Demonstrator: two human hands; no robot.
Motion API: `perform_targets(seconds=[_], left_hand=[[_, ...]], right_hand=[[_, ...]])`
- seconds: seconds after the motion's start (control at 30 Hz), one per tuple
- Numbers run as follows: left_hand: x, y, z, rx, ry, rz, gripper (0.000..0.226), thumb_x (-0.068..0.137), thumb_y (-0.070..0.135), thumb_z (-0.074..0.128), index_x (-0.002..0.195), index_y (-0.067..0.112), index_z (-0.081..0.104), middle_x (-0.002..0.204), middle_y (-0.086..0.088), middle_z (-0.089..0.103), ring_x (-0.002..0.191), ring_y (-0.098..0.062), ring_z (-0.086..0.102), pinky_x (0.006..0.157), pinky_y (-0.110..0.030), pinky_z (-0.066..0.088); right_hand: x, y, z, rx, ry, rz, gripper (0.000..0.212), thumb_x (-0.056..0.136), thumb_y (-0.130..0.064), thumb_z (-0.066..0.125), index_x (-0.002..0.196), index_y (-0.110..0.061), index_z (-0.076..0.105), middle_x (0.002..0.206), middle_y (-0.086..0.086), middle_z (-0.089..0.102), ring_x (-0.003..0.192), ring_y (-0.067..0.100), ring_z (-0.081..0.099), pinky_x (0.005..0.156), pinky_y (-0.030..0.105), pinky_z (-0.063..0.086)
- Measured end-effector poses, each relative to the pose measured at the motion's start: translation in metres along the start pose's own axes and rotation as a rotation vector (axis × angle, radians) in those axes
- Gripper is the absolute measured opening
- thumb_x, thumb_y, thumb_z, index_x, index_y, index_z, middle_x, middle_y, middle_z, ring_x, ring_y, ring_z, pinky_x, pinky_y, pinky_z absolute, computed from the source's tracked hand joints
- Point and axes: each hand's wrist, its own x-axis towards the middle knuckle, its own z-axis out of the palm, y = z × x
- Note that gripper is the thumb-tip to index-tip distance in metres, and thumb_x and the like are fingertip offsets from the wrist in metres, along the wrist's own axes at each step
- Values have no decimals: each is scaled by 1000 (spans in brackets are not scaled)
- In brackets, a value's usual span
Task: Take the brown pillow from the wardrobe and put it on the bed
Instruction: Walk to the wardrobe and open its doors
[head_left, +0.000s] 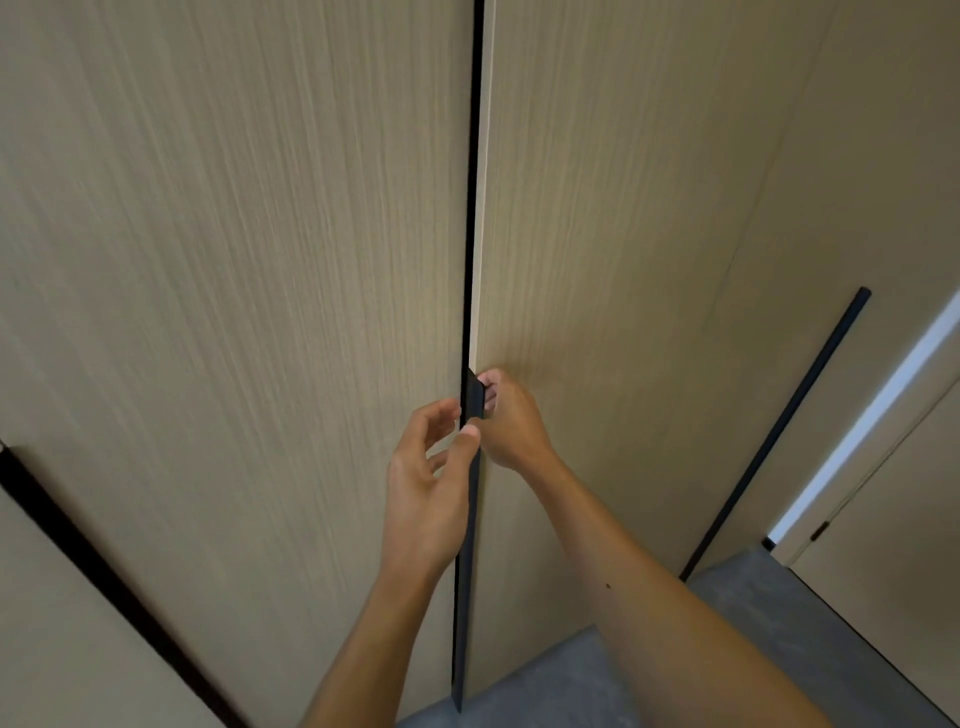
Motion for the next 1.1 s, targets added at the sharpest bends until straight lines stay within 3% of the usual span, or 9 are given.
perform_targets(seconds=[0.13,0.3,0.4,0.5,0.63,0.7,0.83,1.0,1.1], left_hand=[[7,4,13,6,-34,37,36,103,29,57,139,24,61,134,12,65,124,13,55,90,-1,43],[6,20,46,9,-153,112,43,103,30,58,146,28,54,141,16,59,131,7,52,113,-28,46],[-7,34,70,-17,-310,178,52,100,39,58,150,28,49,145,19,56,135,5,50,116,-34,45],[-27,48,96,-52,-466,250,61,93,49,58,151,33,45,146,19,55,137,2,50,115,-34,47],[-43,57,131,-91,-613,327,61,95,37,61,154,27,45,148,16,49,138,-2,50,114,-35,48],[-45,59,146,-100,-688,359,63,95,36,60,155,26,45,152,20,44,141,3,45,115,-31,46],[-45,63,173,-106,-845,436,61,97,34,58,156,24,45,153,19,39,144,5,39,118,-24,41],[-35,72,210,-61,-1035,599,58,100,25,58,156,18,44,154,8,34,144,2,34,120,-16,29],[-27,82,239,53,-1098,740,56,105,25,56,158,17,41,172,6,12,157,-6,13,125,-17,17]], right_hand=[[-39,15,-15,105,60,-35,32,88,-4,75,117,-12,62,106,11,70,95,28,66,76,31,53],[-103,44,-34,140,260,-41,33,87,-12,81,113,-21,62,105,-5,66,94,7,62,80,16,51],[-136,63,-51,150,398,-36,27,86,-25,81,107,-20,64,102,-4,68,95,9,64,83,23,54],[-160,76,-69,137,528,-52,21,90,-29,80,103,-21,66,97,-3,69,93,16,67,83,43,58],[-182,97,-94,55,731,2,21,91,-28,80,91,-22,59,84,-3,63,81,22,63,76,54,54],[-193,106,-105,26,816,65,22,91,-32,77,91,-20,59,85,-1,62,83,25,61,77,55,53],[-212,115,-119,-73,953,181,26,94,-40,68,113,-22,63,105,-5,66,104,20,62,94,44,52],[-215,129,-139,-153,1141,184,23,99,-7,68,121,-11,63,116,2,61,109,24,61,97,54,52],[-213,142,-159,-186,1209,237,25,100,-2,65,124,-8,62,118,2,59,110,23,59,99,50,52]])
